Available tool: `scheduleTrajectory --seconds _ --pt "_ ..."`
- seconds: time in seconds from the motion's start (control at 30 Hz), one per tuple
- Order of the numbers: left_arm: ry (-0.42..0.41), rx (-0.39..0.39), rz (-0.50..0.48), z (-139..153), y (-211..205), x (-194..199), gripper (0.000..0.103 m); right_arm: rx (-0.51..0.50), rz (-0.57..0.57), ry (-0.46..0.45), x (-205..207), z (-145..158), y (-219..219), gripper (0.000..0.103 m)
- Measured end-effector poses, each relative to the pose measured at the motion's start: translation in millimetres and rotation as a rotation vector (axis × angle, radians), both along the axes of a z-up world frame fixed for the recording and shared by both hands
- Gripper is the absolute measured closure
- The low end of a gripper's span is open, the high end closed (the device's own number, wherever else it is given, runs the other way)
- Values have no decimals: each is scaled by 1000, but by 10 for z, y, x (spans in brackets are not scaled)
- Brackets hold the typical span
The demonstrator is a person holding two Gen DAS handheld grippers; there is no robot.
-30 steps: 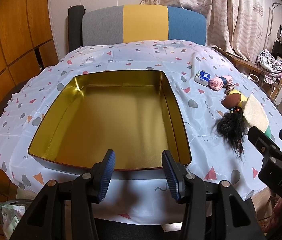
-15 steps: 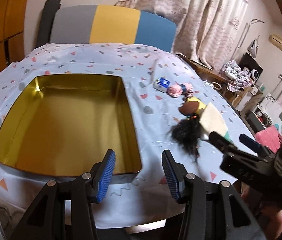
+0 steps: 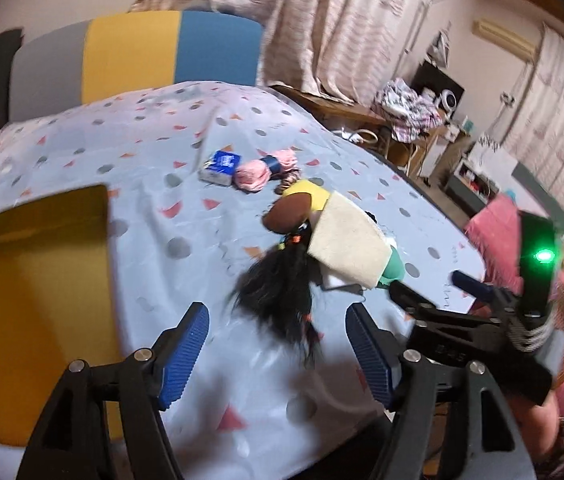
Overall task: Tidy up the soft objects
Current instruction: 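Reach the left gripper to the black beaded hair and grasp it, then lift the hair toward the gold tray with the left gripper while the right gripper grasps the beige knit cloth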
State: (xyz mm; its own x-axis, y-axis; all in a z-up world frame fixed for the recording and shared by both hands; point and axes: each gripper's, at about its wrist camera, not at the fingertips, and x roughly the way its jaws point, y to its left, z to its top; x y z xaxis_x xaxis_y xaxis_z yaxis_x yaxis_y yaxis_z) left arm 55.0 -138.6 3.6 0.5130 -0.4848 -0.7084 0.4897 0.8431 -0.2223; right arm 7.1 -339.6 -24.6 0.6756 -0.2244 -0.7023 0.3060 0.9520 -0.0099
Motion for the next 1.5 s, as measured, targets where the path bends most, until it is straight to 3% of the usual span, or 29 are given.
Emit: scheduleTrajectory --seconds 0.23,0.37,0.57,0.6,0.67,0.77,0.87,1.0,1.2,1.23,1.33,1.5 --pt "75 132 -105 -462 -657 404 31 10 -123 -12 -67 19 -406 0" --pt "51 200 -118 -672 -852 533 31 18 -140 -12 -89 17 -482 0" --pt "51 177 -113 -817 -919 743 32 30 -116 -11 -84 2 -445 0" --pt "45 218 -114 -866 -965 774 34 31 -111 -9 -76 -10 -431 0" --pt "29 264 -125 -929 -1004 780 58 28 -96 -6 -65 -23 -391 0" --pt "29 232 -122 -969 -900 775 73 27 -79 -8 -58 -33 -354 0" --pt "53 166 -114 -968 -748 767 83 47 -54 -18 -60 -45 -330 0" --pt "76 106 -54 -976 -486 731 87 105 -8 -25 -44 -96 -292 0" --pt "100 88 29 -934 -204 611 87 107 16 -8 -17 -148 -209 0" --pt "90 85 33 -908 -187 575 84 108 17 -8 -17 -153 -208 0" --pt "16 116 50 -786 -223 485 56 111 20 -1 -11 -167 -194 0" --pt "-33 171 9 -685 -468 608 54 102 23 2 -10 -162 -180 0"
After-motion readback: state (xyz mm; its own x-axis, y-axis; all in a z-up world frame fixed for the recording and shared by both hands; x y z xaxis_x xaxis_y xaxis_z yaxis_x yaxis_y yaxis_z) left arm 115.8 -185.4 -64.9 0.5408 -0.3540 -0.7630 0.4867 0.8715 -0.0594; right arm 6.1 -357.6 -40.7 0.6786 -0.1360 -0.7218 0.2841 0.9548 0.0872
